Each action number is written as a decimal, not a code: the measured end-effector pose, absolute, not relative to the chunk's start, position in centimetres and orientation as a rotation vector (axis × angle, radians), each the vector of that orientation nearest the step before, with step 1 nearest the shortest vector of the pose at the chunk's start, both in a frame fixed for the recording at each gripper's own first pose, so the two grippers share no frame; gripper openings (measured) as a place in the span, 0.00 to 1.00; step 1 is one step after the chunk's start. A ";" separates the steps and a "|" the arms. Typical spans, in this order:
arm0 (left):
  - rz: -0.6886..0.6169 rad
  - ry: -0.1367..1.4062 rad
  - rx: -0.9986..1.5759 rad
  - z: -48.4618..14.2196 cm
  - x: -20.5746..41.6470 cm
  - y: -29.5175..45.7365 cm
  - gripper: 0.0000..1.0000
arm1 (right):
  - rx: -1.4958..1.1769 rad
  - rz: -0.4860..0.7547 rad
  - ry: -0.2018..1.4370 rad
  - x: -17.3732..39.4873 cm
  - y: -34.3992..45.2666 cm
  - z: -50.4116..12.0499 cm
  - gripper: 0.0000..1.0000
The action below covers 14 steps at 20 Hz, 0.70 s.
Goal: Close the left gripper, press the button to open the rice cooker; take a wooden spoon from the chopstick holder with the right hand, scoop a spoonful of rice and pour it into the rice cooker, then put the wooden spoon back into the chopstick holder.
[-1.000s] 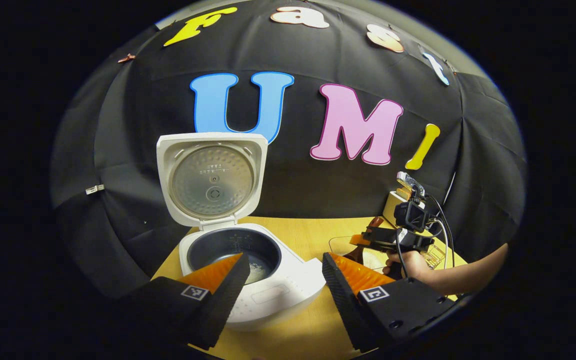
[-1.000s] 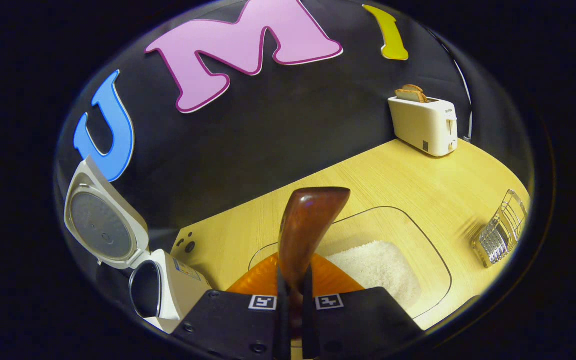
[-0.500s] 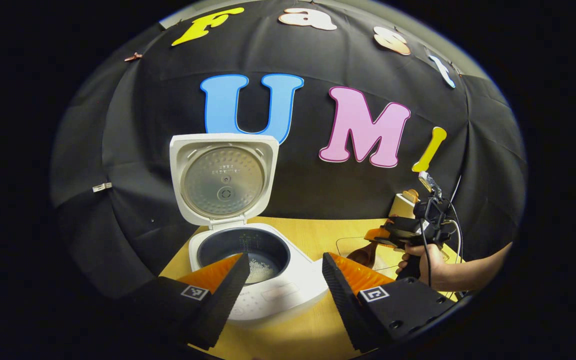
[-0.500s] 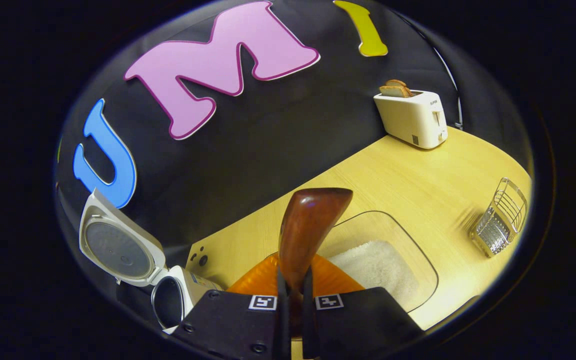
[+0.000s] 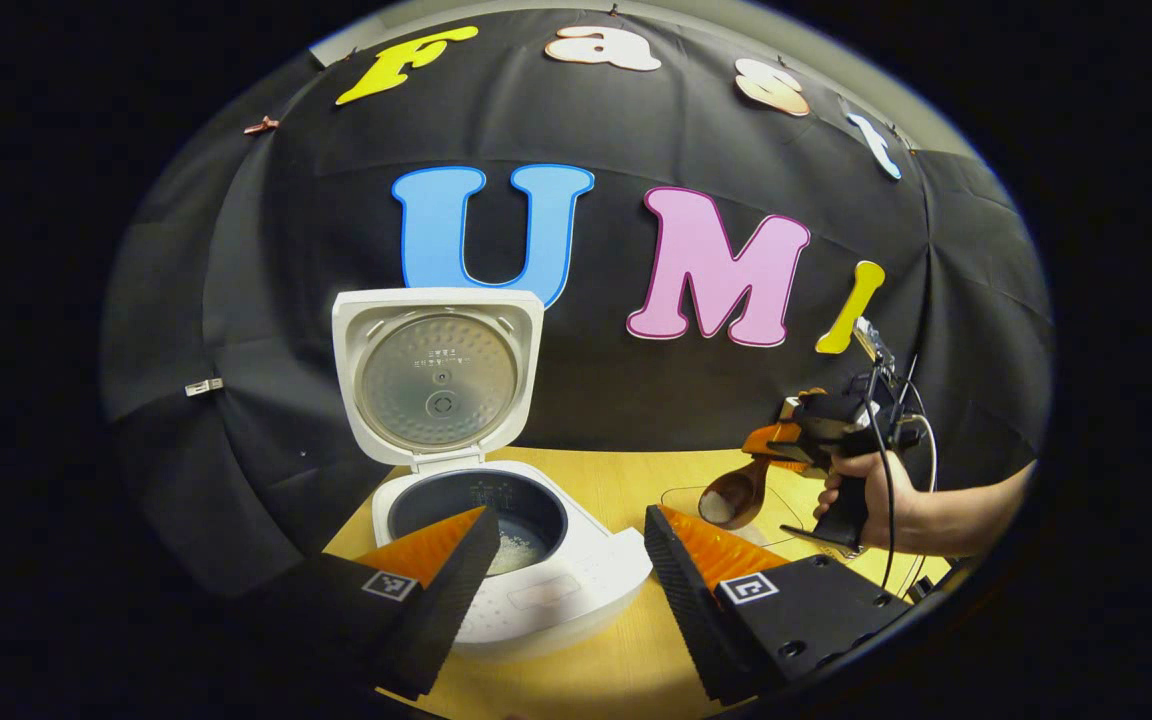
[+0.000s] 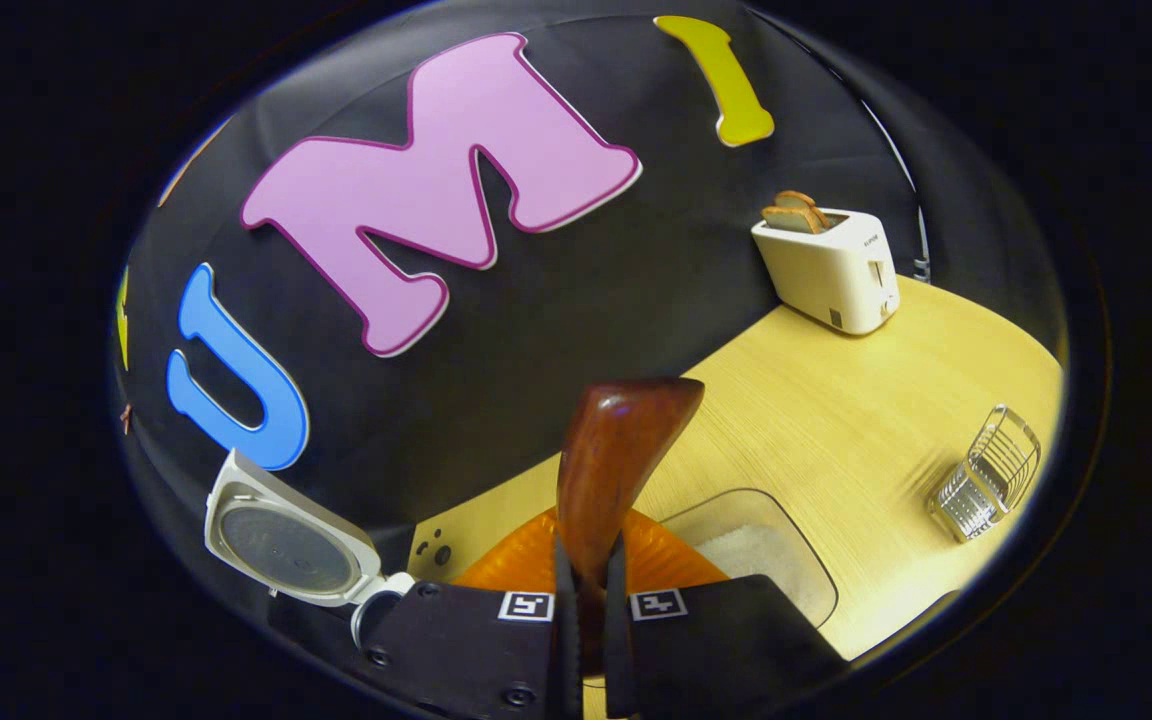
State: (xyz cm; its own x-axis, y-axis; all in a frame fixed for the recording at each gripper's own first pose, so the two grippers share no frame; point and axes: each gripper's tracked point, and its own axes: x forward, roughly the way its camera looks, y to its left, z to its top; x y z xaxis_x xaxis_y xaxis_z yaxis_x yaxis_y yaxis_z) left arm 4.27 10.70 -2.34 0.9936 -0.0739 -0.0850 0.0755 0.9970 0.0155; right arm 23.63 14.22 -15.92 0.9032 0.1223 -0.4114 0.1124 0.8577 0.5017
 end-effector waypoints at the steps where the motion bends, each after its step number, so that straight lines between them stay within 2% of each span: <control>1: -0.076 0.079 0.019 -2.2 4.2 10.7 0.94 | 0.535 0.015 0.443 23.8 14.4 -15.1 0.13; 8: -0.073 0.043 0.006 -1.8 3.5 11.1 0.94 | 0.527 0.125 0.421 24.3 19.6 -10.6 0.13; 14: -0.057 0.034 -0.008 -1.7 2.7 13.3 0.94 | 0.551 0.251 0.412 23.6 27.3 -7.3 0.13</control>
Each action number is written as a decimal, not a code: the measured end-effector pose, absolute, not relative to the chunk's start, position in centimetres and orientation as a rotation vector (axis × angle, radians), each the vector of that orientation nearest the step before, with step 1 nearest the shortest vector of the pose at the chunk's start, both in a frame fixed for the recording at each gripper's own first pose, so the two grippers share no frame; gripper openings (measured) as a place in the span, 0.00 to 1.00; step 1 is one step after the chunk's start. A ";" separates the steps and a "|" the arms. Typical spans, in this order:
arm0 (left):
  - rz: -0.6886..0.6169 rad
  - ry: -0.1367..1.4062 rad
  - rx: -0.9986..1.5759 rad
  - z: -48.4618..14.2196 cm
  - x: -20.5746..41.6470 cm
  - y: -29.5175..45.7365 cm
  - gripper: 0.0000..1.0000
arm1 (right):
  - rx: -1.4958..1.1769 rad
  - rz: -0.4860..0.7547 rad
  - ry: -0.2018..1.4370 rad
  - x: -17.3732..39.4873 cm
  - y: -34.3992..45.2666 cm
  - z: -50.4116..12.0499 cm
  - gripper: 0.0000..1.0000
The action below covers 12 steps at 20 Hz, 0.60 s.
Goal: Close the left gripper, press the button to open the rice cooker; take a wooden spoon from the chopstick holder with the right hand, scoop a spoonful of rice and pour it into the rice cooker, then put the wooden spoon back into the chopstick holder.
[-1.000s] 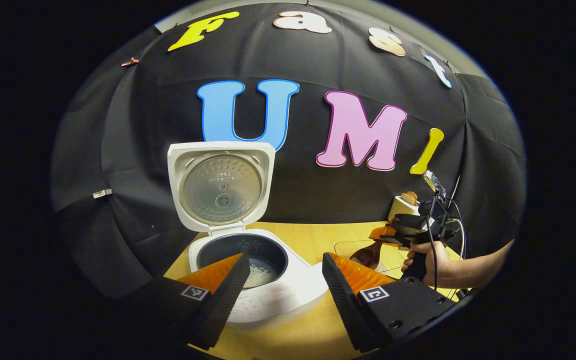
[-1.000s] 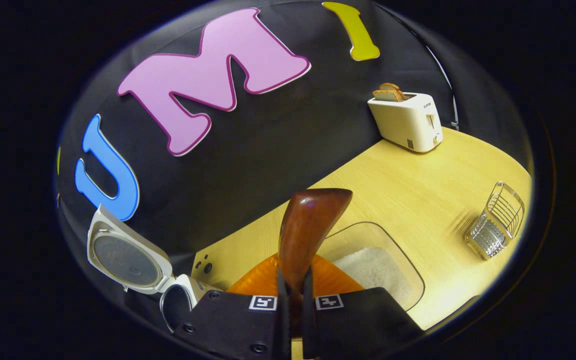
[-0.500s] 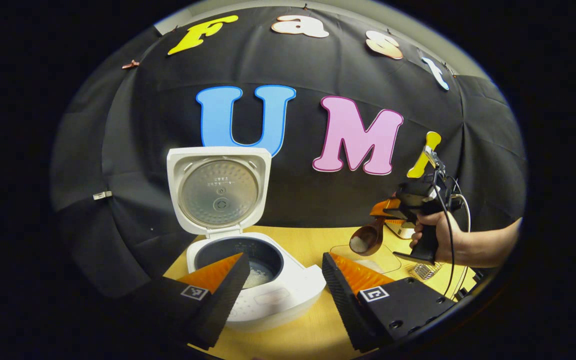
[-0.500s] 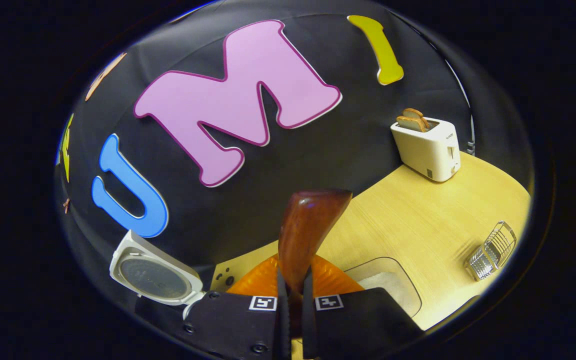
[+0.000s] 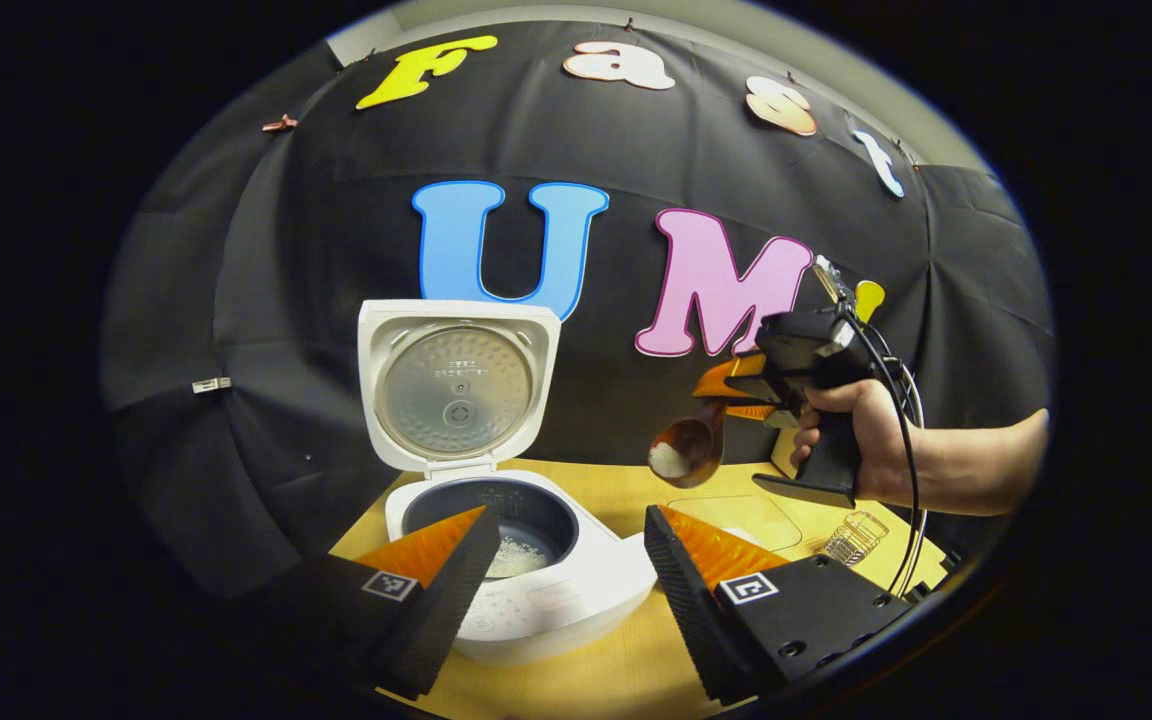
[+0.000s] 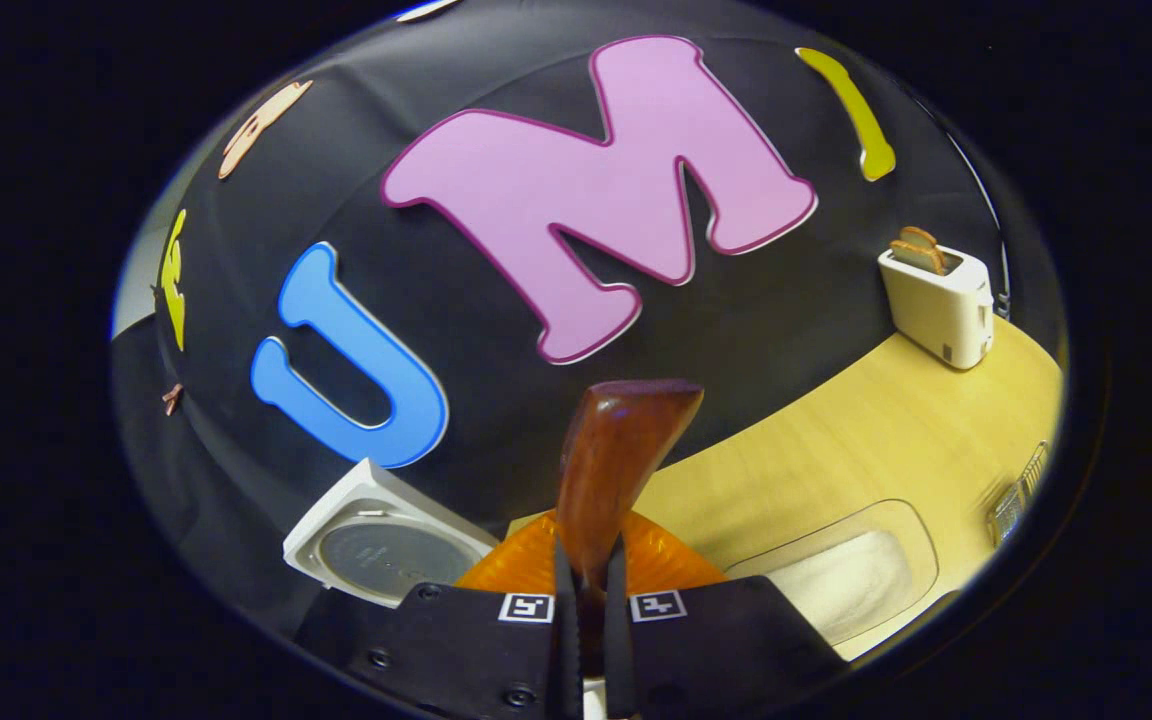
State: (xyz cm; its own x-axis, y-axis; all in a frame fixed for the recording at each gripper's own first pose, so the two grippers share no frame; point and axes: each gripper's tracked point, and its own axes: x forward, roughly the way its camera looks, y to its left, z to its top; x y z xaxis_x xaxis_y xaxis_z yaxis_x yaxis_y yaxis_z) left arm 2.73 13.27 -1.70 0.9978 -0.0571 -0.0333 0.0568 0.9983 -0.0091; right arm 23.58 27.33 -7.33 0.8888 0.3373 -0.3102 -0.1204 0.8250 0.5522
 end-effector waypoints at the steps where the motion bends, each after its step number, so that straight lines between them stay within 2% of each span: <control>1: -0.048 0.031 -0.007 -1.6 2.5 13.8 0.94 | 0.545 0.267 0.414 23.5 28.4 -7.1 0.13; 7: 0.030 0.040 -0.041 -2.4 1.3 17.4 0.94 | 0.522 0.374 0.447 22.8 35.8 -6.8 0.13; 12: 0.094 0.042 -0.066 -2.8 0.4 19.9 0.94 | 0.458 0.444 0.482 21.4 40.6 -9.2 0.13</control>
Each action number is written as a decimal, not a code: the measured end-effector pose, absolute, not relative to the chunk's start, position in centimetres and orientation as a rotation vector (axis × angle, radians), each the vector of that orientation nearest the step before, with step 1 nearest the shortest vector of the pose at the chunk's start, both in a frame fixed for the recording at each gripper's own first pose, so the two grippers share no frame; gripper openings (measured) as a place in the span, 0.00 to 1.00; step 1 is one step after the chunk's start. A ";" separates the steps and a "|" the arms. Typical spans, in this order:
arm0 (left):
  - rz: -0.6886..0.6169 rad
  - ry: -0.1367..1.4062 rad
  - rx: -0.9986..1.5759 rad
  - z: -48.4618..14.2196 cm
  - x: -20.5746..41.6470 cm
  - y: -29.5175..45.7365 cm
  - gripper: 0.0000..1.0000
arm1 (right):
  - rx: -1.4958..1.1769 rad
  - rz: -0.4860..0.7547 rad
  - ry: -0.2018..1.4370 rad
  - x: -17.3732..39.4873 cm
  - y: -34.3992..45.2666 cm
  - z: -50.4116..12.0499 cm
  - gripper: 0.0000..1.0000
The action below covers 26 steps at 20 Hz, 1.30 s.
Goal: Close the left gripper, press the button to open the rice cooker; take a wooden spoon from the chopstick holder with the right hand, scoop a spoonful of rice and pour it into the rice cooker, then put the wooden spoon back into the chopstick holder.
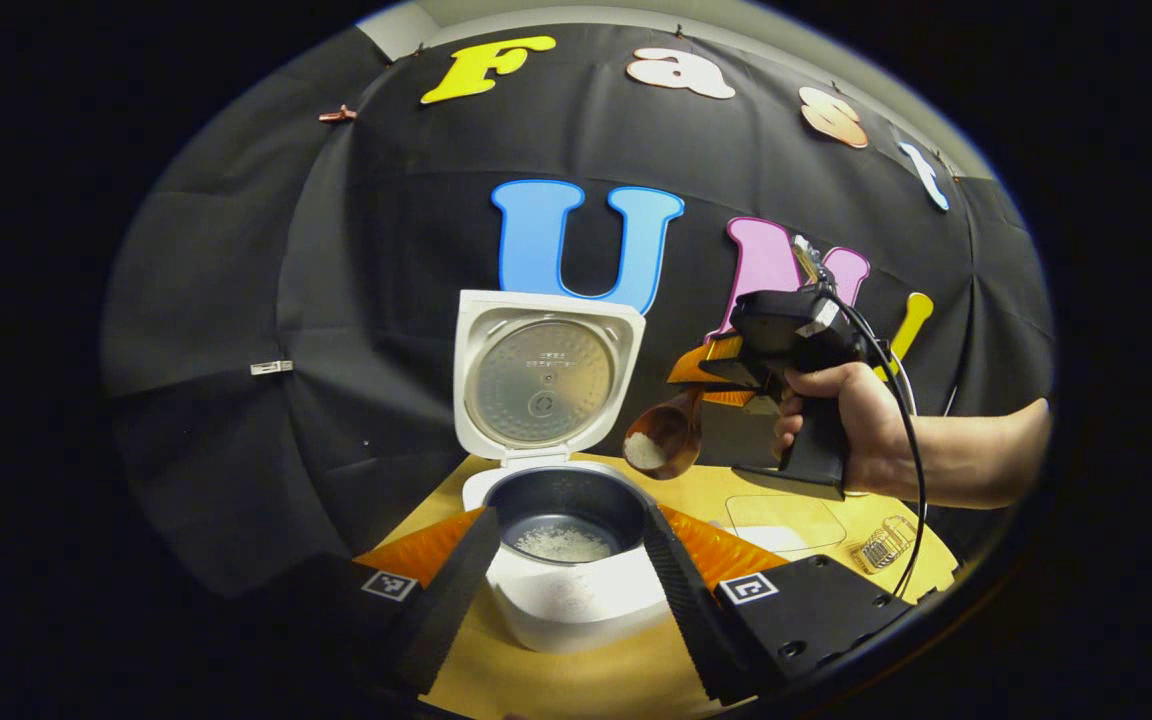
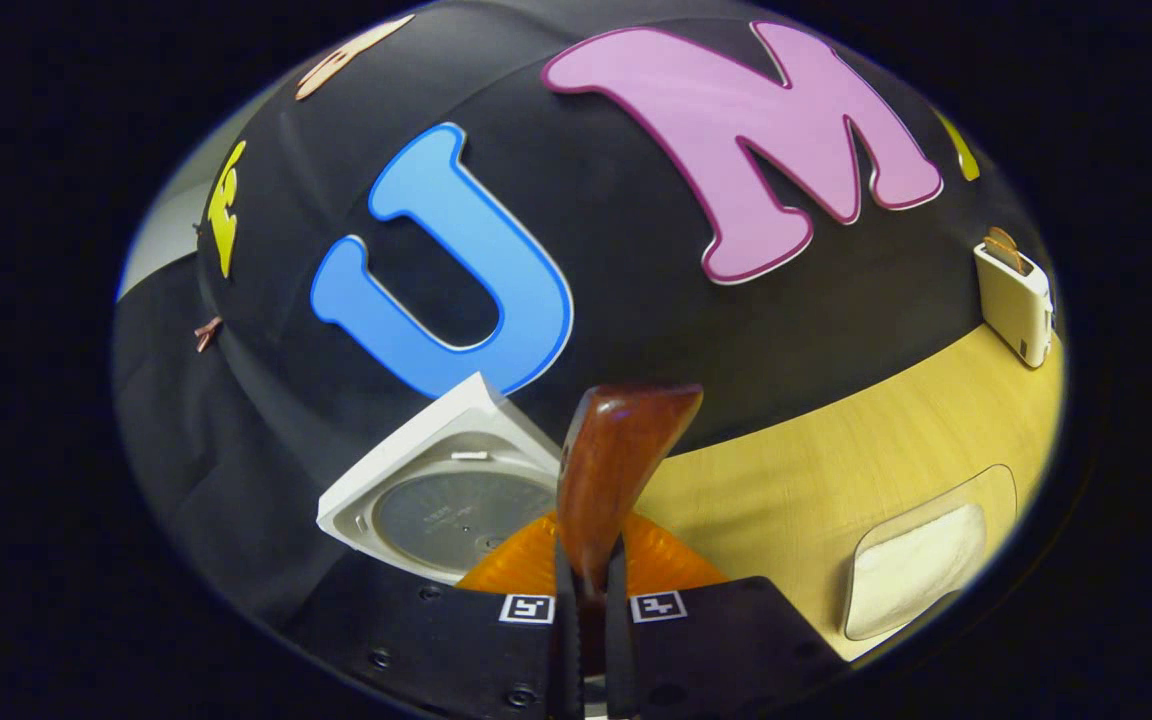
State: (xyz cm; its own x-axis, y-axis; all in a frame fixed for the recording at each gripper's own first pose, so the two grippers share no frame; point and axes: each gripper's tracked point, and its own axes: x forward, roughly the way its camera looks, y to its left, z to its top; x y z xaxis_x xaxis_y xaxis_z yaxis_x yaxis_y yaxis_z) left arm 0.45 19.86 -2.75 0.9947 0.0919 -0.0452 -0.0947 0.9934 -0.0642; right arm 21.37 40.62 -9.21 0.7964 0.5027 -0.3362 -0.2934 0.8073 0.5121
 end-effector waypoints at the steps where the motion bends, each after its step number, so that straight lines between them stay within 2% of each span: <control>1: 0.104 0.044 -0.070 -2.8 0.3 20.2 0.94 | 0.443 0.457 0.492 21.0 41.5 -9.9 0.13; 10: 0.154 0.059 -0.082 -3.6 -0.3 22.5 0.94 | 0.089 0.617 0.388 19.2 47.0 -12.1 0.12; 11: 0.158 0.058 -0.085 -3.5 -0.2 22.6 0.89 | 0.045 0.632 0.373 19.2 47.2 -12.2 0.12; 12: 0.162 0.058 -0.089 -3.7 -0.1 22.8 0.94 | 0.002 0.643 0.351 19.2 47.4 -12.1 0.12; 18: 0.174 0.059 -0.095 -3.9 -0.3 23.1 0.94 | -0.191 0.708 0.271 18.6 48.7 -12.6 0.12; 26: 0.207 0.046 -0.117 -3.9 -0.9 24.0 0.94 | -0.482 0.856 0.133 15.8 50.1 -14.3 0.13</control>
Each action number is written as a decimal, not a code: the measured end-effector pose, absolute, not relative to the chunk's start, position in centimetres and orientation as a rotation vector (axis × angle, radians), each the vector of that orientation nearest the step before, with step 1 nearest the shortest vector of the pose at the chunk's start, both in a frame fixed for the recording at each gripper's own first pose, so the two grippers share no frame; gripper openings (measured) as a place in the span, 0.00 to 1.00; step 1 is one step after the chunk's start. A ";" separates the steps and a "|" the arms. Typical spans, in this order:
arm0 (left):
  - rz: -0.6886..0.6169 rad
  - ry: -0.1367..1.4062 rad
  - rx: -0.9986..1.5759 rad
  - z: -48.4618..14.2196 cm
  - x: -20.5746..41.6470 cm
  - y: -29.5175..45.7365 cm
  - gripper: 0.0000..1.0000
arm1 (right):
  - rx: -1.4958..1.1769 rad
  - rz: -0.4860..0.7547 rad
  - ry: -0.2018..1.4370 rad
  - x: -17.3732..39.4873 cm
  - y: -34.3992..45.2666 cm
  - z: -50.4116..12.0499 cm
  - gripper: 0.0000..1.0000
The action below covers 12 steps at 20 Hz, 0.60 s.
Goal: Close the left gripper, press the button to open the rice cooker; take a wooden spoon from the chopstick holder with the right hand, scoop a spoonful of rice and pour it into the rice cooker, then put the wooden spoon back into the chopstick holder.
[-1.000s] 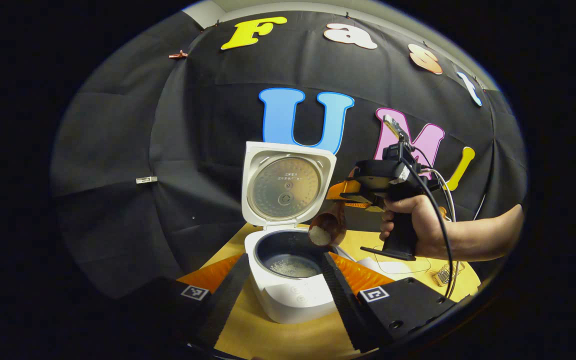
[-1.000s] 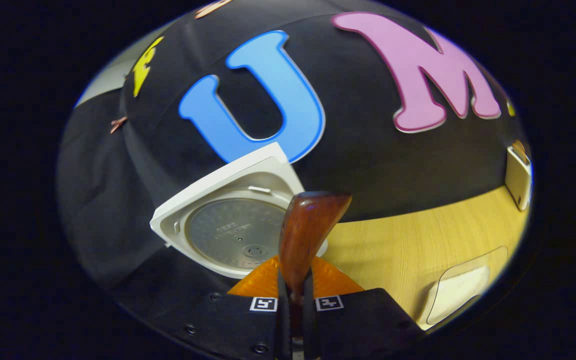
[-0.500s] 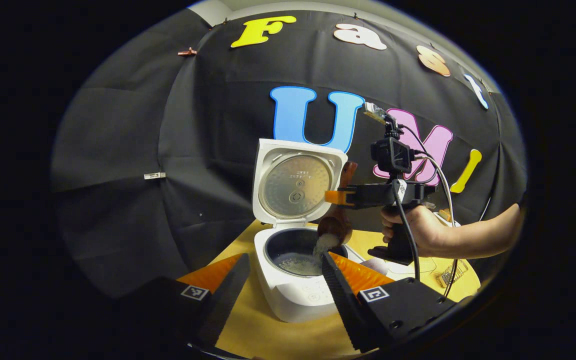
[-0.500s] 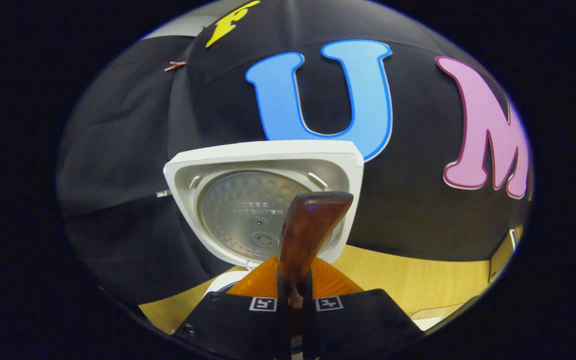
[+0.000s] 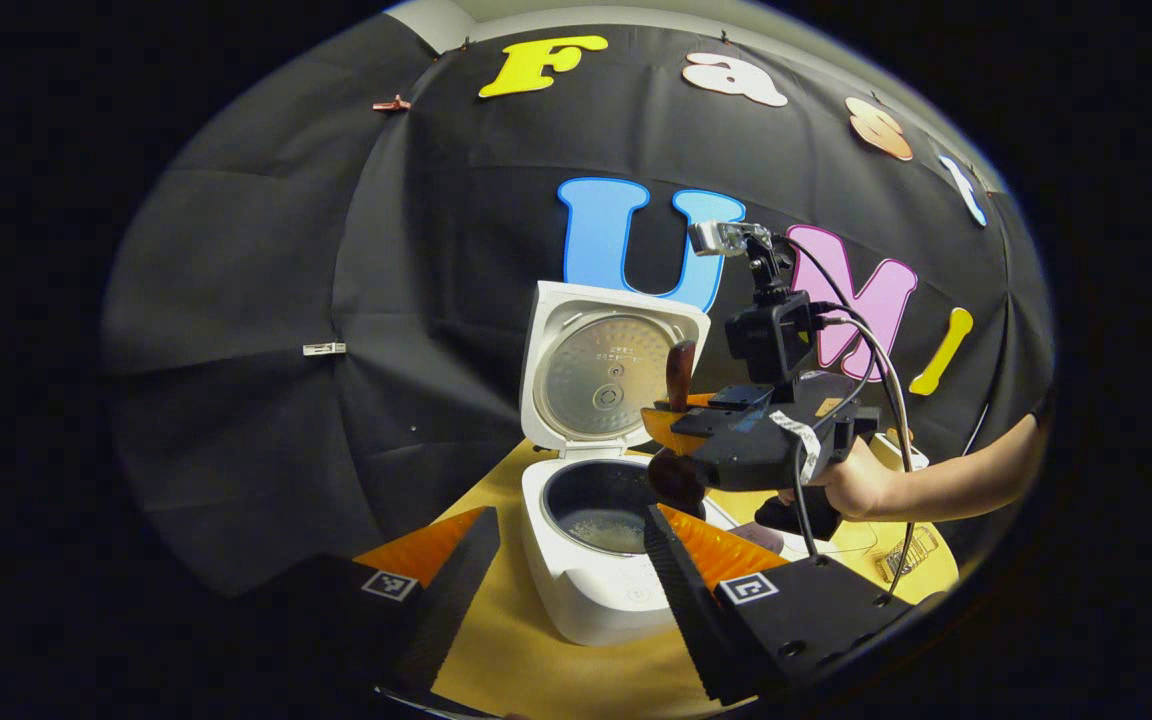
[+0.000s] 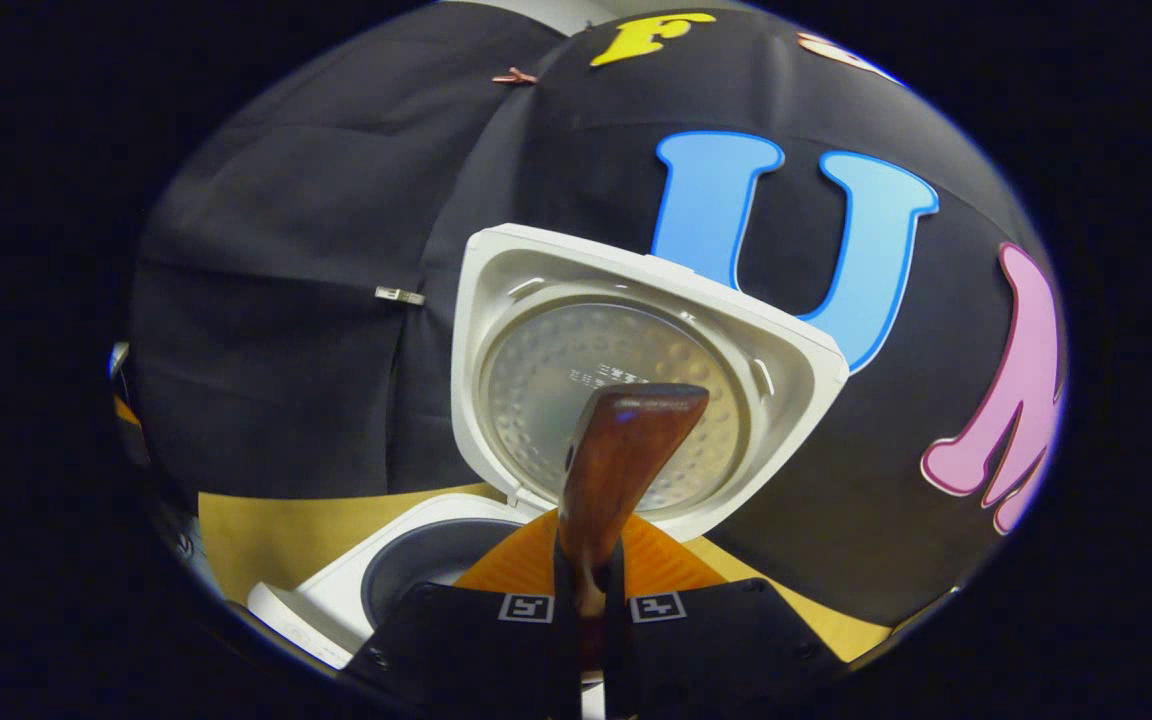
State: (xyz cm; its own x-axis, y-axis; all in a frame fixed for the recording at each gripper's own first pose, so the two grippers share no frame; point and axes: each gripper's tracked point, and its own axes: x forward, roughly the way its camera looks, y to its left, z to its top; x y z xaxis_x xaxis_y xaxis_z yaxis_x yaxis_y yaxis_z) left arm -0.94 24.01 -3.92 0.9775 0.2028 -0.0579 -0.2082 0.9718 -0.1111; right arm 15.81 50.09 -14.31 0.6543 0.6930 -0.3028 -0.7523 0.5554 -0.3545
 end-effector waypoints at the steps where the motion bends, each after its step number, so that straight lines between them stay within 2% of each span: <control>1: 0.211 0.045 -0.116 -3.8 -1.0 24.1 0.94 | -0.485 0.858 0.135 15.7 50.2 -14.5 0.13; 5: 0.219 0.045 -0.117 -3.9 -1.4 24.2 0.94 | -0.459 0.858 0.148 15.8 50.1 -14.3 0.13; 8: 0.217 0.043 -0.119 -3.7 -1.2 24.0 0.94 | -0.307 0.850 0.268 15.8 49.7 -14.3 0.13; 12: 0.213 0.034 -0.102 -2.9 -0.9 23.6 0.94 | -0.132 0.823 0.282 16.3 48.4 -10.7 0.13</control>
